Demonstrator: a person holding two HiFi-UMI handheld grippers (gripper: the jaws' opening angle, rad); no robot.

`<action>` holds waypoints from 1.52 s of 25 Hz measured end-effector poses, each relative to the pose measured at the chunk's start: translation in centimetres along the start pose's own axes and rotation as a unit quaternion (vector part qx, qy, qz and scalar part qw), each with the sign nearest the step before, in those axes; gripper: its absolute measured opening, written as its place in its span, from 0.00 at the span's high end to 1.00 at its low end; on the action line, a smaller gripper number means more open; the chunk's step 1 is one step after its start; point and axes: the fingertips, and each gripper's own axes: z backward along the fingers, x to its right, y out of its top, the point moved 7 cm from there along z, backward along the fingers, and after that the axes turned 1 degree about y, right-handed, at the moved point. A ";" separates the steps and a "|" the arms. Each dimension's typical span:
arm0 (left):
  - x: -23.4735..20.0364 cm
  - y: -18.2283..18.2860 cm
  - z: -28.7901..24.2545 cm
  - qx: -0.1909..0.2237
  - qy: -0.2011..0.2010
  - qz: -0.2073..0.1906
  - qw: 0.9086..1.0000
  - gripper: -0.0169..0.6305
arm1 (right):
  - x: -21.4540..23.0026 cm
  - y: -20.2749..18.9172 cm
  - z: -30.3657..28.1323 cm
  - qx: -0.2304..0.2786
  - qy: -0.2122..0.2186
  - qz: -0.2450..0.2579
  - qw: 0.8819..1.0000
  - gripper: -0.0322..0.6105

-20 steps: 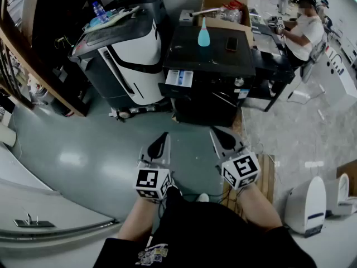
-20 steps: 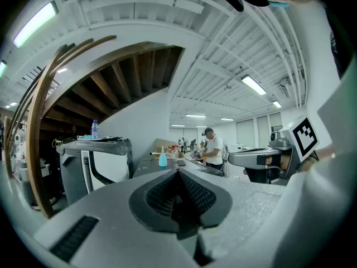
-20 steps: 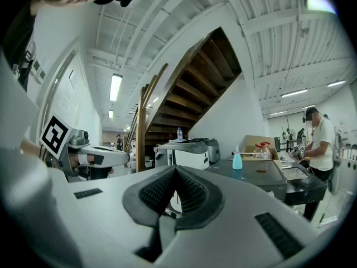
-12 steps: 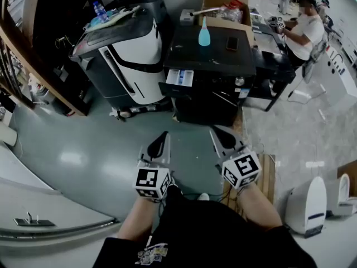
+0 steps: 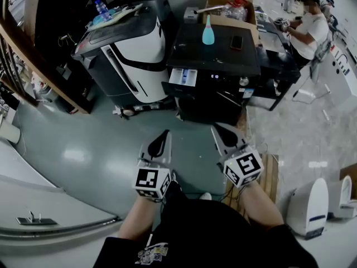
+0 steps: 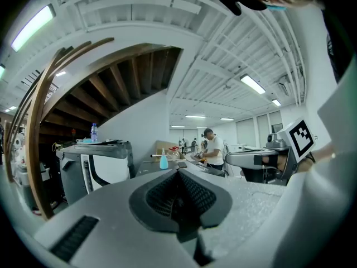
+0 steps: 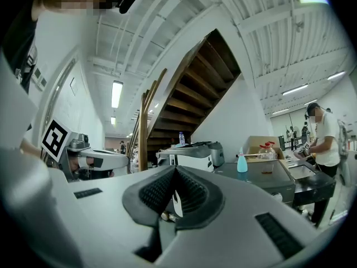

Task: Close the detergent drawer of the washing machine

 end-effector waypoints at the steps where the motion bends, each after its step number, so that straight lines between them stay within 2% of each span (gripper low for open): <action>1: -0.3 0.0 -0.3 0.001 0.001 0.001 1.000 0.97 | 0.1 -0.1 -0.3 0.000 0.001 0.000 1.000 0.95; 10: -4.2 -0.6 -4.4 -0.003 -0.013 0.012 1.000 0.97 | 2.1 -0.5 -5.0 -0.004 -0.010 -0.006 1.000 0.95; 17: -9.0 -0.7 -8.4 -0.007 -0.034 0.015 0.999 0.97 | 3.5 -0.6 -9.8 -0.005 -0.029 -0.017 0.999 0.95; 38: -23.2 -2.0 -19.0 -0.019 -0.113 0.032 0.993 0.97 | 5.4 -1.6 -23.5 -0.028 -0.119 -0.025 0.992 0.93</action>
